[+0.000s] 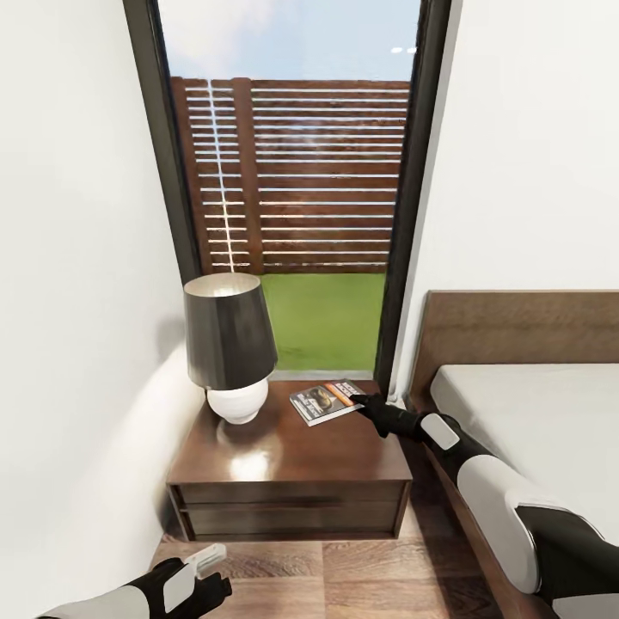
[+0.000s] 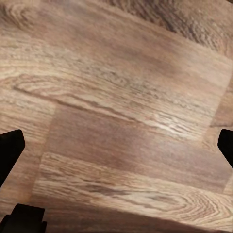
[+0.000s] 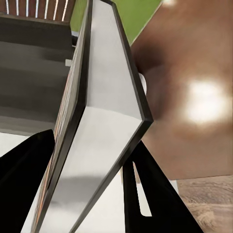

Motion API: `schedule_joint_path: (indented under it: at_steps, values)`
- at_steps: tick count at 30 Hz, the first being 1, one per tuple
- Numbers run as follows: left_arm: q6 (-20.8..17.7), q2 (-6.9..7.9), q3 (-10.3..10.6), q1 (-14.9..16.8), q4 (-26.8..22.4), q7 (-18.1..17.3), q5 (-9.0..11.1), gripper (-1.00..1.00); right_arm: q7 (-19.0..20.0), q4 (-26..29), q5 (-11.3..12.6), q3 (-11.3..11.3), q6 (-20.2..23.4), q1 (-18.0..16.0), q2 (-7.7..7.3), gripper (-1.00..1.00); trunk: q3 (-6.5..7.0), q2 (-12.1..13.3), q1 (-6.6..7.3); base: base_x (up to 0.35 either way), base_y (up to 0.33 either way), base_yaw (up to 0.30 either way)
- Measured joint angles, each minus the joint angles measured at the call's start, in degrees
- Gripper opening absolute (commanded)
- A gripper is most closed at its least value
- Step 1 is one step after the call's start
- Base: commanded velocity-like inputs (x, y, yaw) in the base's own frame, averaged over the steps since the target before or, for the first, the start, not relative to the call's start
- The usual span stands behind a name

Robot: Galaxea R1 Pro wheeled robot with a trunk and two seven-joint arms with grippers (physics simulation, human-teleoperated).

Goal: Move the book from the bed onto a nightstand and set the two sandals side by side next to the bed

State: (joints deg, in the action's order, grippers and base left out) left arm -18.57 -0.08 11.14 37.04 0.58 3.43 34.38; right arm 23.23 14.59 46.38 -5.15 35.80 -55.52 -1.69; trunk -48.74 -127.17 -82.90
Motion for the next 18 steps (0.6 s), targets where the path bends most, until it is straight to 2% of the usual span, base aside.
schedule_joint_path:
  at_steps: [10, 18]
  values:
    - [0.00, 0.00, 0.00, 0.00, 0.00, 0.00, 0.00, 1.00, 0.01, 0.01, 0.03, -0.06, 0.00, 0.00, 0.00, -1.00, 0.00, 0.00, 0.00, 0.002, 0.002, 0.000]
    - [-0.02, -0.06, 0.00, -0.01, -0.01, 0.00, 0.00, 1.00, 0.01, -0.01, -0.03, -0.04, -0.05, 0.01, 0.00, -1.00, -1.43, -3.19, -1.75, 0.000, 0.000, 0.000]
